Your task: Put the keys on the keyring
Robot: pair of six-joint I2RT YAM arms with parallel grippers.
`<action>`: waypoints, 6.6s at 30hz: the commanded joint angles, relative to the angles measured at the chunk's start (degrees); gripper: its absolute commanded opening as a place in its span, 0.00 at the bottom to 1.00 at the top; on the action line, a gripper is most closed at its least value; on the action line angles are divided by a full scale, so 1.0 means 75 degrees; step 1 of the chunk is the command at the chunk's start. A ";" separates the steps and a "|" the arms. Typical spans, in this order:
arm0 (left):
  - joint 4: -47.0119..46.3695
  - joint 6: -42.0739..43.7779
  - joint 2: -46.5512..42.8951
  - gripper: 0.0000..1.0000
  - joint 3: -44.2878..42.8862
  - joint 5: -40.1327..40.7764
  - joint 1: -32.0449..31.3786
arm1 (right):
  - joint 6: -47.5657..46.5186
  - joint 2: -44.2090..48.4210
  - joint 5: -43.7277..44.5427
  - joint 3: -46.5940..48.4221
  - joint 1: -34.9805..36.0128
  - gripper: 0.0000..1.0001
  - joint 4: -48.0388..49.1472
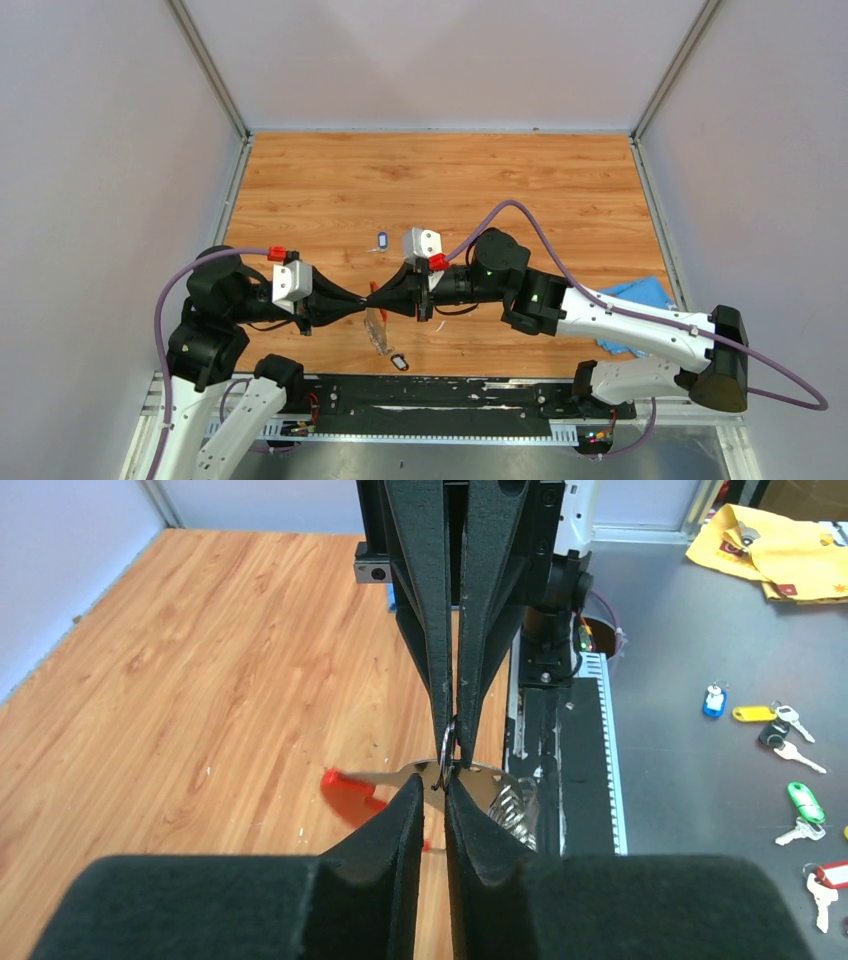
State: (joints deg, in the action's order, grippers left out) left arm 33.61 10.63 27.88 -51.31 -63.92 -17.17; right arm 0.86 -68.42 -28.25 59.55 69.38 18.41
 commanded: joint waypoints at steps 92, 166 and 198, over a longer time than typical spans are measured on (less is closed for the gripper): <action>0.0712 0.2741 -0.0815 0.00 -0.0112 -0.0068 0.0022 | -0.1168 -0.0154 -0.0694 0.1142 0.0387 0.26 -0.1988; 0.1494 0.2761 -0.0267 0.00 0.0143 0.3643 0.0027 | -0.0194 -0.4311 0.1170 0.1483 -0.3624 0.46 -0.1180; 0.2340 0.3349 -0.0912 0.00 0.0115 0.3740 0.0027 | -0.2424 -0.7716 0.1137 0.3682 -0.2818 0.27 -0.2021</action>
State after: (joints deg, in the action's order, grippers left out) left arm 51.29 35.62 21.80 -49.12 -35.70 -17.17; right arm -16.03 -125.64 -22.79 86.24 47.62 6.24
